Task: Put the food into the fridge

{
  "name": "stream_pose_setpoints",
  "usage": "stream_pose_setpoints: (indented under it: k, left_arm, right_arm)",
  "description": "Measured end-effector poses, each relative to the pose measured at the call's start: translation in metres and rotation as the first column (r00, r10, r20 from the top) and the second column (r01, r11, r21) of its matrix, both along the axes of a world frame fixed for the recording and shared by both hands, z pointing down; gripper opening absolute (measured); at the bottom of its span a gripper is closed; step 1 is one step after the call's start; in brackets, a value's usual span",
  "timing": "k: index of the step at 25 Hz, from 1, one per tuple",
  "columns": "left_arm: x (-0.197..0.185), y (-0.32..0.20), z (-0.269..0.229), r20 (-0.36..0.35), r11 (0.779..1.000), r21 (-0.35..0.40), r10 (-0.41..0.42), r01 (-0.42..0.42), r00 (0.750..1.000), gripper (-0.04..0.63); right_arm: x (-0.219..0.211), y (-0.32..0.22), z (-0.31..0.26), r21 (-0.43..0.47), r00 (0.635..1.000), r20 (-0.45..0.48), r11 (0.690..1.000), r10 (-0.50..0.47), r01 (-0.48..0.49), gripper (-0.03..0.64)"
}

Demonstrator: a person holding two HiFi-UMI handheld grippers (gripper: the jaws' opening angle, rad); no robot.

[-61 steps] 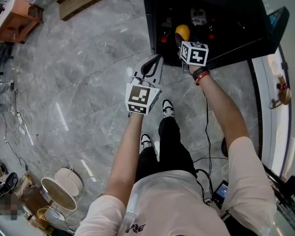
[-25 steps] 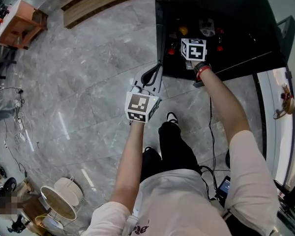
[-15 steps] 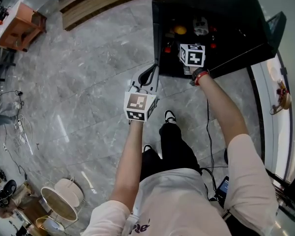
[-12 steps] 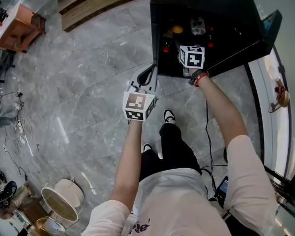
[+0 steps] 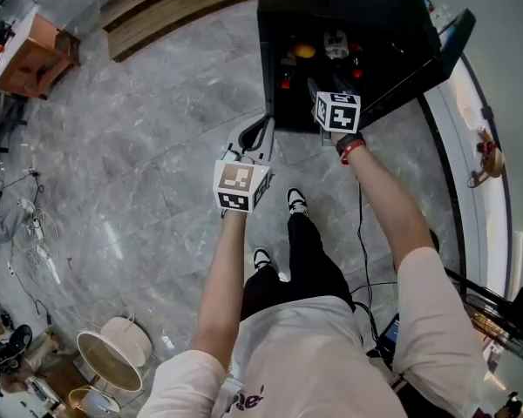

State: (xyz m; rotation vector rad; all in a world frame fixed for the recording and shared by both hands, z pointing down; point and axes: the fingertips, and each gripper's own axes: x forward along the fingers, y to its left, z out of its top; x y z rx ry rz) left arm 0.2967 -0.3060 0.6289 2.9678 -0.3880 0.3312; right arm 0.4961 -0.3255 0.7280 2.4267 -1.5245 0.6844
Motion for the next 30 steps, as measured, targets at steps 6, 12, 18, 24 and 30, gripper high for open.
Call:
stream_pose_setpoints:
  k: [6,12,18,24,30]
  left_arm:
    - [-0.02,0.02,-0.025,0.015,1.0,0.001,0.012,-0.012,1.0,0.017]
    - [-0.041,0.039,-0.046,0.015,1.0,-0.004,0.024,-0.024,1.0,0.018]
    - [-0.052,0.056,-0.054,0.005,0.999,-0.002,0.047,-0.047,0.999,0.018]
    - [-0.072,0.078,-0.066,-0.001,0.997,0.002,0.073,-0.073,0.997,0.018]
    - [-0.092,0.095,-0.092,-0.024,0.997,0.019,0.075,-0.075,0.997,0.018]
  right_arm:
    - [-0.02,0.041,-0.032,0.012,1.0,-0.007,1.0,0.018,-0.018,0.247]
    - [-0.041,0.082,-0.063,0.018,0.999,-0.019,0.999,0.031,-0.031,0.204]
    - [-0.055,0.115,-0.081,0.019,0.998,-0.05,0.999,0.038,-0.038,0.169]
    - [-0.073,0.156,-0.101,0.04,0.996,-0.046,0.996,0.079,-0.077,0.158]
    - [-0.099,0.189,-0.134,0.085,0.994,-0.048,0.992,0.101,-0.096,0.112]
